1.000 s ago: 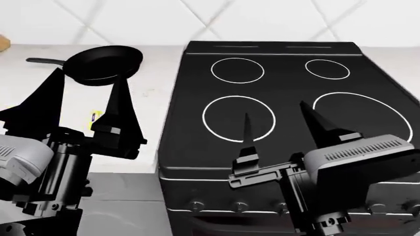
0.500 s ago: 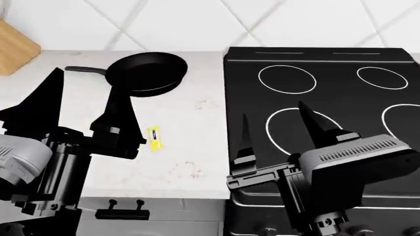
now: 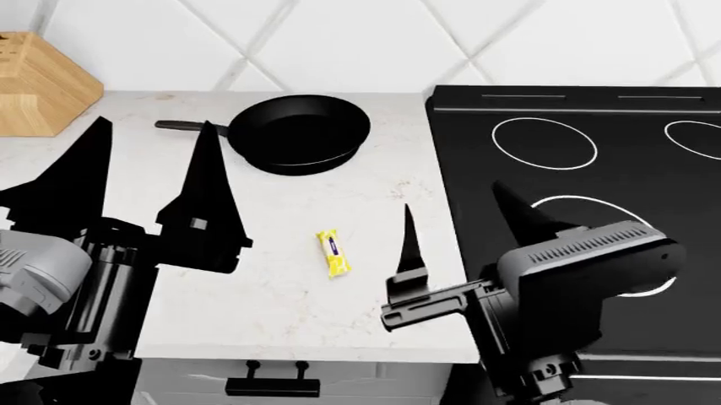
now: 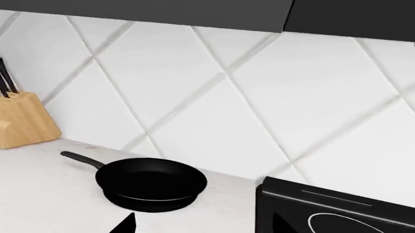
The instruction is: Pick the honey bottle and bar from the counter and place them in the cabinets closest to them.
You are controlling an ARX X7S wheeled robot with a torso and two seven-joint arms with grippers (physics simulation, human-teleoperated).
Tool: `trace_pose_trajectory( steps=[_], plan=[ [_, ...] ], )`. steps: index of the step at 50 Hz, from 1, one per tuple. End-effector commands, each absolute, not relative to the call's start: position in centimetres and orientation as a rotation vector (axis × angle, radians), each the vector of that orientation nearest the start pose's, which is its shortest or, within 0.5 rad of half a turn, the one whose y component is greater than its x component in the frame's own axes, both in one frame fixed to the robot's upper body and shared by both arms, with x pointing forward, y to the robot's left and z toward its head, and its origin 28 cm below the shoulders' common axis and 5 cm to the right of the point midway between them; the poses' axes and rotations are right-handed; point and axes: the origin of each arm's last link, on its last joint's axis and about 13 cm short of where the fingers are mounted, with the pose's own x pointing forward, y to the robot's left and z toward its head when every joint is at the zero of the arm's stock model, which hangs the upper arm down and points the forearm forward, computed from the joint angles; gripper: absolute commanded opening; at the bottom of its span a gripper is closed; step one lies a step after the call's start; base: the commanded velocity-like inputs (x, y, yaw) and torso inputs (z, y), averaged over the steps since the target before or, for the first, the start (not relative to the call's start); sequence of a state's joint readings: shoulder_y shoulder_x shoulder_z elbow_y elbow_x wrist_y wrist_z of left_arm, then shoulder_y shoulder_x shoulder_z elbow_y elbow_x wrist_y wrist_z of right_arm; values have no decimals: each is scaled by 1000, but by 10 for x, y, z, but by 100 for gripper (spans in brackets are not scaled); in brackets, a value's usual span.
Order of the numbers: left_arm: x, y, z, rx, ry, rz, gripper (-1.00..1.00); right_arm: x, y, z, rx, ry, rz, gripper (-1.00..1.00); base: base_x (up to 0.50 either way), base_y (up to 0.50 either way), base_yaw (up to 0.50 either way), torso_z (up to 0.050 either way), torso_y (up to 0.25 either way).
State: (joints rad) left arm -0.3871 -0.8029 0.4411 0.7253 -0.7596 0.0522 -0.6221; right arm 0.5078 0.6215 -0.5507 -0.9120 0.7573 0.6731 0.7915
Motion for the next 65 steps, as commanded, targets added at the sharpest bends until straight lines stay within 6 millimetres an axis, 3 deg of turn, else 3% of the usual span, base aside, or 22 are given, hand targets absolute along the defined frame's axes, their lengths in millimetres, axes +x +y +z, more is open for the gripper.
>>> trace_pose_trajectory(
  steps=[1, 16, 35, 65],
  plan=[
    [196, 224, 209, -171, -579, -221, 100, 189, -71, 187, -82, -143, 256, 100, 0, 0, 0, 0, 0],
    [197, 225, 210, -171, -581, -212, 100, 230, -53, 204, -55, 196, 410, 100, 0, 0, 0, 0, 0],
    [198, 225, 209, -171, -572, -213, 100, 268, -43, 216, -28, 366, 429, 100, 0, 0, 0, 0, 0],
    [200, 225, 208, -170, -569, -211, 100, 285, -25, 209, 32, 555, 529, 100, 0, 0, 0, 0, 0]
  ],
)
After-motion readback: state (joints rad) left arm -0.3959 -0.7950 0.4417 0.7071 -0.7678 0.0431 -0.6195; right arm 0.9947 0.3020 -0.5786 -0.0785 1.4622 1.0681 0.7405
